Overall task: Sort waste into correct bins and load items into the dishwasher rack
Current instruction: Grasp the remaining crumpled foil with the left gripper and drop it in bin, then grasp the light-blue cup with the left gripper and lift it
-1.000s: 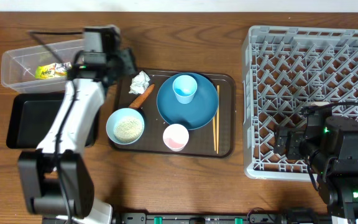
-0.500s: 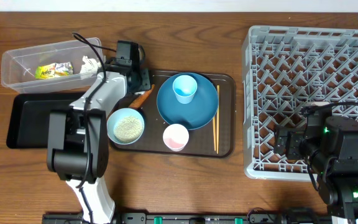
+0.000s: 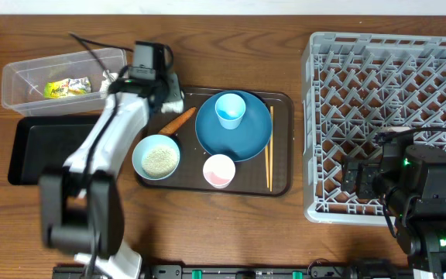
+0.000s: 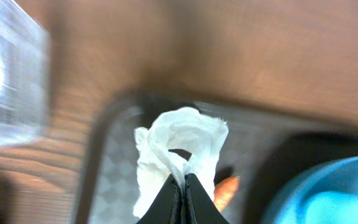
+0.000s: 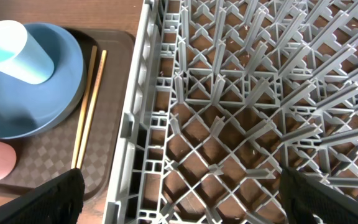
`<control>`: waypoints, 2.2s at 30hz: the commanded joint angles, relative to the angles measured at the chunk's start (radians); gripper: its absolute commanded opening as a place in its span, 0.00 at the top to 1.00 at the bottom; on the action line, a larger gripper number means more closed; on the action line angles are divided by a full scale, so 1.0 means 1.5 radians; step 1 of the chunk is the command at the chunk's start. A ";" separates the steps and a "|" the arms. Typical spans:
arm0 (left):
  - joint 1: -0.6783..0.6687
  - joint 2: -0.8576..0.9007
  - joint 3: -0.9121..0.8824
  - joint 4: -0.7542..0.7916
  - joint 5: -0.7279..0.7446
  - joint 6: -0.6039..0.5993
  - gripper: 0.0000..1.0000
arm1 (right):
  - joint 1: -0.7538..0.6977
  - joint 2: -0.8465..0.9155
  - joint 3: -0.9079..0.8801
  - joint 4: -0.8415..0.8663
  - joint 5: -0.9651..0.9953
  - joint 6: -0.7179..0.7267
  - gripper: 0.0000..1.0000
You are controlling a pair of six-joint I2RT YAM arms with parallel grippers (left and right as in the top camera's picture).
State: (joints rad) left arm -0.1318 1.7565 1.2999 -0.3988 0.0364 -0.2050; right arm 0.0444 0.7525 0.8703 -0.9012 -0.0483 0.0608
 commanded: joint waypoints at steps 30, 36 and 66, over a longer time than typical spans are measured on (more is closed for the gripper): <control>0.239 -0.035 0.008 0.128 -0.029 0.004 0.50 | 0.006 -0.001 0.015 -0.003 0.005 0.009 0.01; 0.163 -0.147 0.008 0.061 0.102 0.004 0.49 | 0.006 -0.001 0.015 -0.003 0.005 0.009 0.01; -0.139 0.058 0.008 -0.097 0.207 -0.012 0.44 | 0.006 -0.001 0.015 -0.010 0.004 0.009 0.01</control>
State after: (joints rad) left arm -0.3424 1.8172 1.3132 -0.5587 0.3389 -0.2131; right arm 0.0444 0.7525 0.8707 -0.9115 -0.0483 0.0608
